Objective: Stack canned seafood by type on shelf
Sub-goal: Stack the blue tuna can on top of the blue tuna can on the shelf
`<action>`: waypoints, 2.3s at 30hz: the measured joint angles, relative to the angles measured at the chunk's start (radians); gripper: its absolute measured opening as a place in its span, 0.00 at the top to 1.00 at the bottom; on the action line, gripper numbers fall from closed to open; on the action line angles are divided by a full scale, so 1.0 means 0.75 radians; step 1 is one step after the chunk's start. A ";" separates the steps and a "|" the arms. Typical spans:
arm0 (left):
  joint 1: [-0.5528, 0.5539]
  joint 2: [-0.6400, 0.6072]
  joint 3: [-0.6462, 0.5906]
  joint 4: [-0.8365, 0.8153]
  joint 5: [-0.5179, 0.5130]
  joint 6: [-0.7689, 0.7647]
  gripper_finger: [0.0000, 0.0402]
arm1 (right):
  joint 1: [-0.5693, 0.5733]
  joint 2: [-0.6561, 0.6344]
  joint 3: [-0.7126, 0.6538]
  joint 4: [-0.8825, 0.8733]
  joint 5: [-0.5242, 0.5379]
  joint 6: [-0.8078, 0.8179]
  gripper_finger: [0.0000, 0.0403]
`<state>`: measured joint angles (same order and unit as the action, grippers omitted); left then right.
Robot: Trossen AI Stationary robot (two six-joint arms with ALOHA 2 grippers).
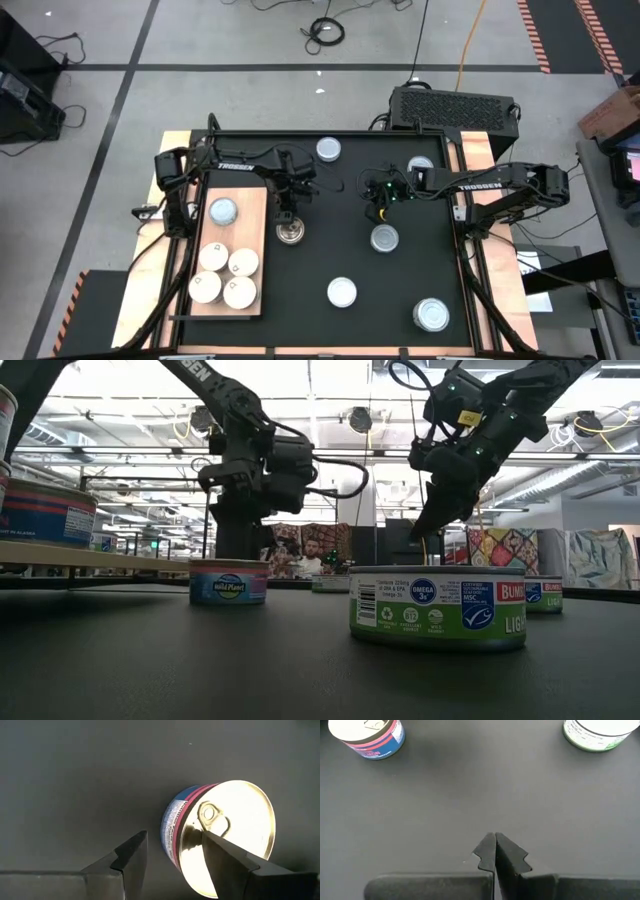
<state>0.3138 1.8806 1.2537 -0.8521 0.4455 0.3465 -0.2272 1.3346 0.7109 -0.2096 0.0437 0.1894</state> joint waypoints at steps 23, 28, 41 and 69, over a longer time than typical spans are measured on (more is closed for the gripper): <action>0.008 0.048 0.014 -0.096 0.164 0.058 0.99 | 0.000 0.000 0.000 -0.002 -0.001 0.000 1.00; 0.007 0.045 0.035 -0.133 0.153 0.072 1.00 | 0.000 0.000 0.000 -0.002 -0.001 0.000 1.00; 0.011 -0.011 0.171 -0.257 0.211 0.119 1.00 | 0.000 0.000 0.000 -0.006 -0.001 -0.001 1.00; -0.029 -0.608 0.061 -0.467 0.191 -0.130 1.00 | 0.000 0.000 0.000 0.027 -0.001 -0.004 1.00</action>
<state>0.2920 1.4245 1.2996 -1.2022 0.5886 0.2491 -0.2274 1.3346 0.7109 -0.1893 0.0433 0.1861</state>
